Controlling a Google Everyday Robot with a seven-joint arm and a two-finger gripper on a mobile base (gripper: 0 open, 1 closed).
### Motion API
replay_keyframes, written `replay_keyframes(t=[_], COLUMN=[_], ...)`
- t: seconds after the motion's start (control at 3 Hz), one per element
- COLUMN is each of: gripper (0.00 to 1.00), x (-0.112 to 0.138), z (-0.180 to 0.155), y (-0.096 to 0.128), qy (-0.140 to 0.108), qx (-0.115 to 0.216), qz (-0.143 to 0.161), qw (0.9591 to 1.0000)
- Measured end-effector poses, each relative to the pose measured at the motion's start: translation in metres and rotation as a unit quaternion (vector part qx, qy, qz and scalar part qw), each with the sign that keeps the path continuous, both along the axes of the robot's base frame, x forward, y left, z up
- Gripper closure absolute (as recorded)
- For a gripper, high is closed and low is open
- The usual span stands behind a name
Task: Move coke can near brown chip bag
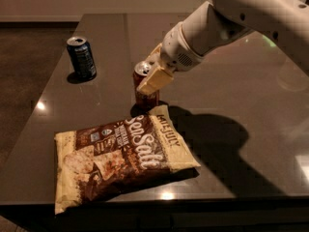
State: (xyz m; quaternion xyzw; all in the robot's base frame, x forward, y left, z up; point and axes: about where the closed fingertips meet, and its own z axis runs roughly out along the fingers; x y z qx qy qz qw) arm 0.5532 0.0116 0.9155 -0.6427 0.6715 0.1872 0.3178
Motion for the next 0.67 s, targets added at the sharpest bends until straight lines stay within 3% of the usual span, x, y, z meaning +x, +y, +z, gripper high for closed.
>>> replay_keyframes(t=[0.67], gripper=[0.12], x=[-0.0058], z=[-0.004], y=[-0.0011], qy=[0.011], qx=[-0.005], qz=[0.013], qw=[0.9998])
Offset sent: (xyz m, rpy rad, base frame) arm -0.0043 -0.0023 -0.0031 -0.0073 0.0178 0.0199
